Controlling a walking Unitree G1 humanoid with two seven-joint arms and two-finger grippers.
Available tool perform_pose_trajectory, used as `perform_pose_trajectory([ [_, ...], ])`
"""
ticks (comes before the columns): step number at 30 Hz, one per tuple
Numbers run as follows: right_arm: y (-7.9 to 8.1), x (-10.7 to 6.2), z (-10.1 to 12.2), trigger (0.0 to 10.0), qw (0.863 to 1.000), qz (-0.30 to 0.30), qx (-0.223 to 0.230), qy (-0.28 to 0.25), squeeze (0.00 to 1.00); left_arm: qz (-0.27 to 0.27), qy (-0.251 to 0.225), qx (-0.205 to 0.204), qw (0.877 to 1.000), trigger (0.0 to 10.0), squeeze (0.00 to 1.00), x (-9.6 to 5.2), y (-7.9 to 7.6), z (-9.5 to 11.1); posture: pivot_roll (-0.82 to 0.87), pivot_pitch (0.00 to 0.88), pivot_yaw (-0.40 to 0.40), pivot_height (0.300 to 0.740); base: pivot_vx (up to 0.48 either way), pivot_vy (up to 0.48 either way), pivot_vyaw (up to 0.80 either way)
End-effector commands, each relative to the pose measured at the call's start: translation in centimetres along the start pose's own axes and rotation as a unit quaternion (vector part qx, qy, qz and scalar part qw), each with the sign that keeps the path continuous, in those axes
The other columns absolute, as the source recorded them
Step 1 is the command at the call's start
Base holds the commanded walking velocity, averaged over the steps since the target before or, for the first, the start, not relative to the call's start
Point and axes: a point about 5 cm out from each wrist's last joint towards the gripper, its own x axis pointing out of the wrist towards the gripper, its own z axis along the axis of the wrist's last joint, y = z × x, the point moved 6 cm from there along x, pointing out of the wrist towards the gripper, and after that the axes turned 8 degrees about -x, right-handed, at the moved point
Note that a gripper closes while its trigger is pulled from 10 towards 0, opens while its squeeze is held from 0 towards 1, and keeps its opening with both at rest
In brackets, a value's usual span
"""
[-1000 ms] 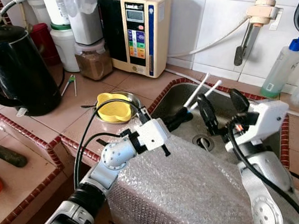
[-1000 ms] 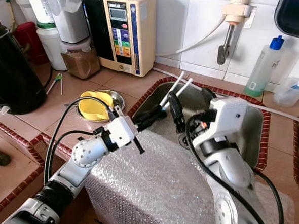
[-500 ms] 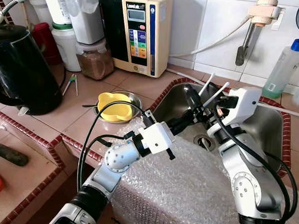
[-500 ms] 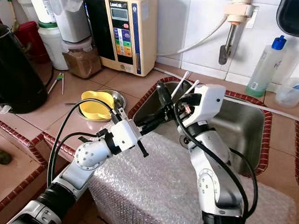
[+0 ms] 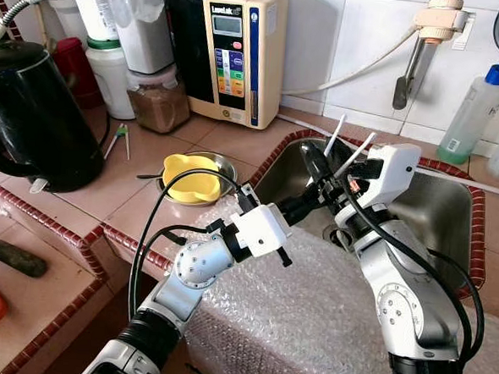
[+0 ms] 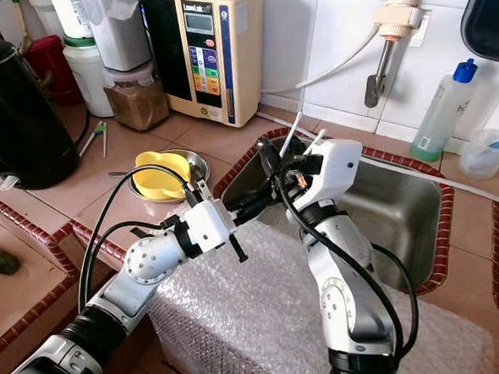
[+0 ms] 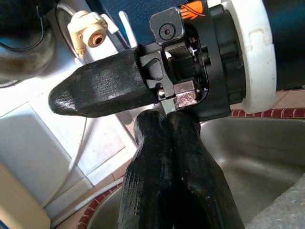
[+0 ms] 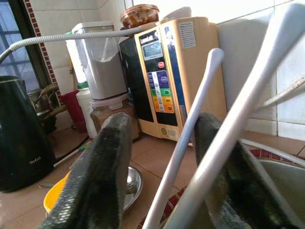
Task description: Kitchen organization
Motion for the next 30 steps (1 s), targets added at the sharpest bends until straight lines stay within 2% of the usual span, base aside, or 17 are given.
perform_pose_trajectory([
  [1, 1.06, 0.26, -0.14, 0.0, 1.000, 0.015, 0.003, 0.000, 0.00, -0.006, 0.004, 0.005, 1.000, 0.0, 0.00, 0.25, -0.29, -0.07, -0.08, 0.000, 0.082, 0.740, 0.000, 0.000, 0.00],
  [30, 0.83, 0.06, -0.54, 0.0, 1.000, 0.001, -0.018, -0.001, 0.00, 0.008, 0.020, 0.003, 1.000, 0.0, 0.00, 0.11, -0.10, -0.81, -0.07, 0.000, 0.085, 0.740, 0.000, 0.000, 0.00],
])
